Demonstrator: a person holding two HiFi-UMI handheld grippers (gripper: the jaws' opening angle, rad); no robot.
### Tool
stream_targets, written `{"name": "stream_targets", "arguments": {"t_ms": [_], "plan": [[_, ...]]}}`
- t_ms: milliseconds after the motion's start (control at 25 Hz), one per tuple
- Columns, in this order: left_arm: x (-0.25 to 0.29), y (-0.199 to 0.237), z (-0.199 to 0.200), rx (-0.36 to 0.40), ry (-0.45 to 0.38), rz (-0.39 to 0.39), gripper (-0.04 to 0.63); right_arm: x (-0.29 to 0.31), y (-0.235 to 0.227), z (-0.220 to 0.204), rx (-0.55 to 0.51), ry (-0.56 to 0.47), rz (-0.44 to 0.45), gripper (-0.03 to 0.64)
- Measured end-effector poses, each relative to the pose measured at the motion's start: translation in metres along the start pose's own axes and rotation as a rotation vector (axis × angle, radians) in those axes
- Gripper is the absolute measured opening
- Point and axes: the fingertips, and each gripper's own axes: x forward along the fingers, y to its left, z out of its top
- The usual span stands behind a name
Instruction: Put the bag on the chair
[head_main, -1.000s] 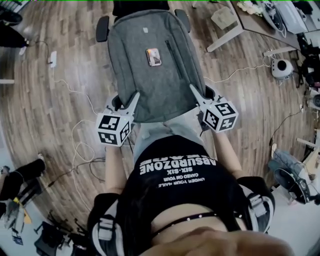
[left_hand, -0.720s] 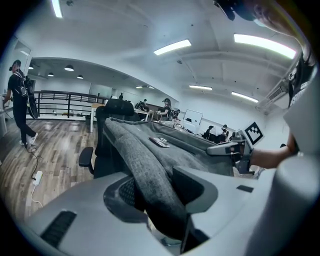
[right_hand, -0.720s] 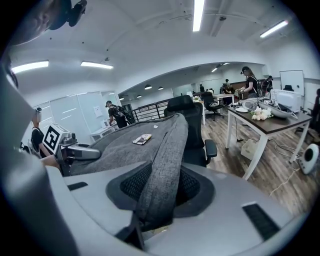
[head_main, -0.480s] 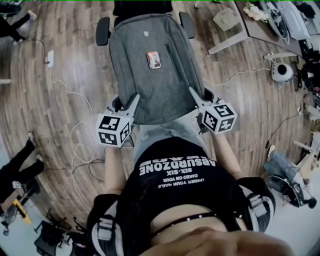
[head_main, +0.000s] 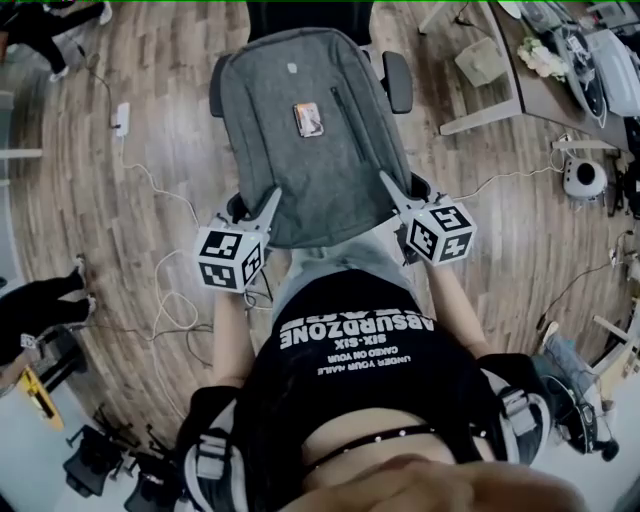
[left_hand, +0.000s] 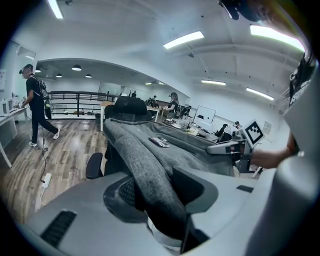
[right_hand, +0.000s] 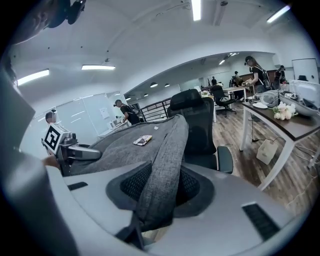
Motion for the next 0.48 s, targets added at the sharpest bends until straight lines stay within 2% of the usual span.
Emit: {"name": "stream_targets", "arguments": {"t_ms": [200,480], "plan": [[0.045,0.002,0.042,0.015,-0.007,0.029,0.166,0.023,-0.047,0.037,-0.001,-0.017,0.023,0.132],[0.099,0.005,0.074,0.008,0.016,0.077,0.166,0.057,-0.103,0.065,-0.003,-0.008,0.067,0.132]]}}
